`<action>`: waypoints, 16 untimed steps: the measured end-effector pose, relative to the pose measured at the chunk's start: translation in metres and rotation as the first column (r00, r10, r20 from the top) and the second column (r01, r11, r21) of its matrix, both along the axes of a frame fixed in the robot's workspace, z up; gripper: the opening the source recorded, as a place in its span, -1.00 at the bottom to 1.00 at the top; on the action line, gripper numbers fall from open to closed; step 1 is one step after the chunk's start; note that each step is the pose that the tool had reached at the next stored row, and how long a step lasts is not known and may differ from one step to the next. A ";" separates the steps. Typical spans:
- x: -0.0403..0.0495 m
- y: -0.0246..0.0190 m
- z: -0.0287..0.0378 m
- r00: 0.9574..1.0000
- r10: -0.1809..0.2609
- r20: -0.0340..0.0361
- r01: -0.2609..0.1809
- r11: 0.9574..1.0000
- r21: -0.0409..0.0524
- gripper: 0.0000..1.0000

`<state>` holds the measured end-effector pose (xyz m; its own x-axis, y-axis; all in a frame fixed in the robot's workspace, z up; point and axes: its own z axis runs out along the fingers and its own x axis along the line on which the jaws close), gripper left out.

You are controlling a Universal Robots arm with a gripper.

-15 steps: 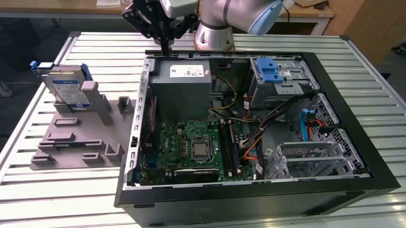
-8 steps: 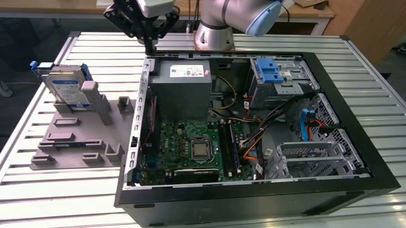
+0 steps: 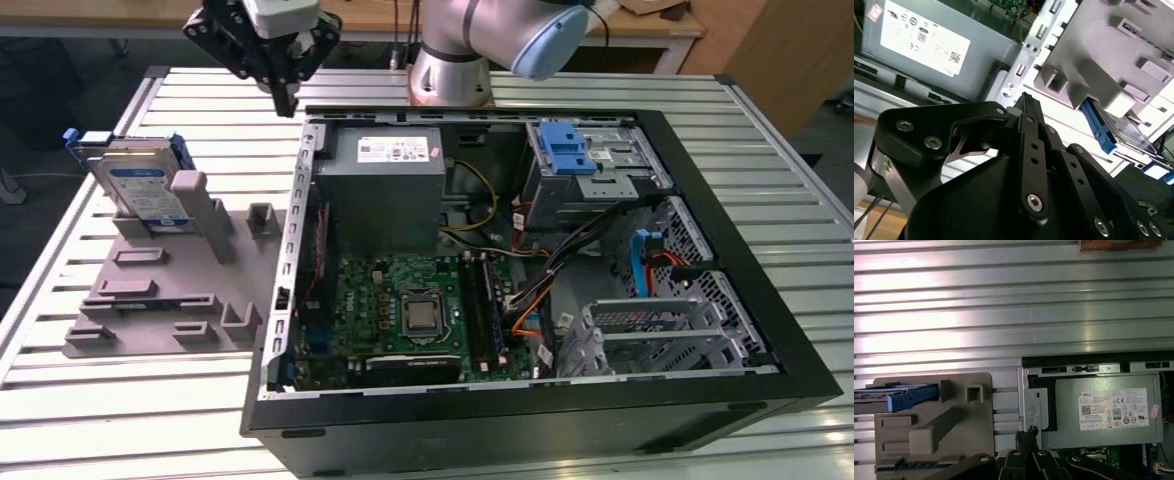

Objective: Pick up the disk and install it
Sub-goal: 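Reach for the disk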

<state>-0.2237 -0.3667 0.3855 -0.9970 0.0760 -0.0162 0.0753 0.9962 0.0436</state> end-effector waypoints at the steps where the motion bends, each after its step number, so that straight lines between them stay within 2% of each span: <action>1: -0.0042 0.0010 -0.0007 1.000 0.000 0.000 0.000 1.000 0.000 -0.79; 6: -0.0270 0.0035 -0.0039 1.000 0.000 -0.002 0.000 1.000 0.000 -0.79; 16: -0.0723 0.0046 -0.0090 1.000 0.000 -0.002 0.000 1.000 0.000 -0.79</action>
<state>-0.2960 -0.3621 0.3764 -0.9970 0.0763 -0.0142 0.0756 0.9962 0.0435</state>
